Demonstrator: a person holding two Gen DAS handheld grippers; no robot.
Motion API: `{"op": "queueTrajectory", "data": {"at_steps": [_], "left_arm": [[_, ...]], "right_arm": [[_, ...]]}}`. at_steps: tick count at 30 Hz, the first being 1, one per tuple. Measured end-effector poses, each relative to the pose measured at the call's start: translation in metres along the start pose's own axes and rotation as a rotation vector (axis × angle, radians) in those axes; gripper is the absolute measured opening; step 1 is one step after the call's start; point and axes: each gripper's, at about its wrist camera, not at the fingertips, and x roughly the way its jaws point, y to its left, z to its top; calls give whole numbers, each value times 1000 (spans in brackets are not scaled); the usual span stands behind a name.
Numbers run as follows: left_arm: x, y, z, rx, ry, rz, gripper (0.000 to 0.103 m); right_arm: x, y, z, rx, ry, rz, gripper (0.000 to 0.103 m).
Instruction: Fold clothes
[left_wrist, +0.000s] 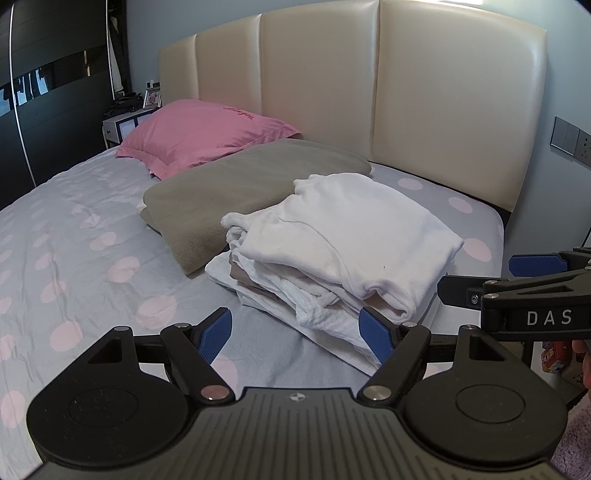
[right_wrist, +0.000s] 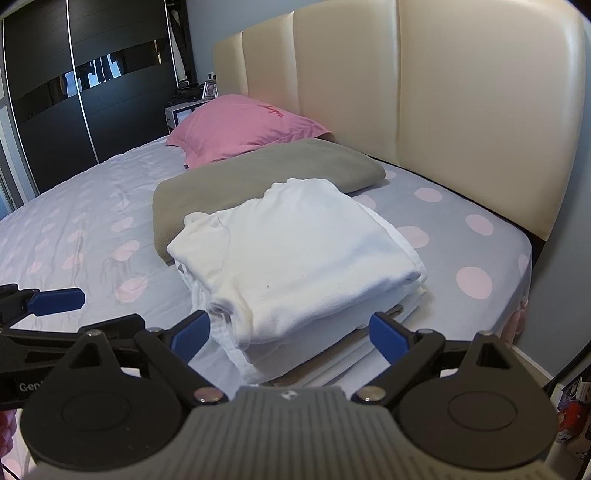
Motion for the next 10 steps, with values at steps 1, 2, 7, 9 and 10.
{"op": "queueTrajectory", "data": {"at_steps": [1,2,7,9,10], "left_arm": [[0,0,0,-1,0,0,74],[0,0,0,-2,0,-1,74],[-1,0,0,-4,2,-2,74],[-2,0,-1,-4,-1,1,74],[-2,0,-1,-4,-2,2,74]], "right_arm": [[0,0,0,0,0,0,94],[0,0,0,0,0,0,94],[0,0,-1,-1,0,2,94],[0,0,-1,1,0,3,94],[-1,0,-1,2,0,4,94]]}}
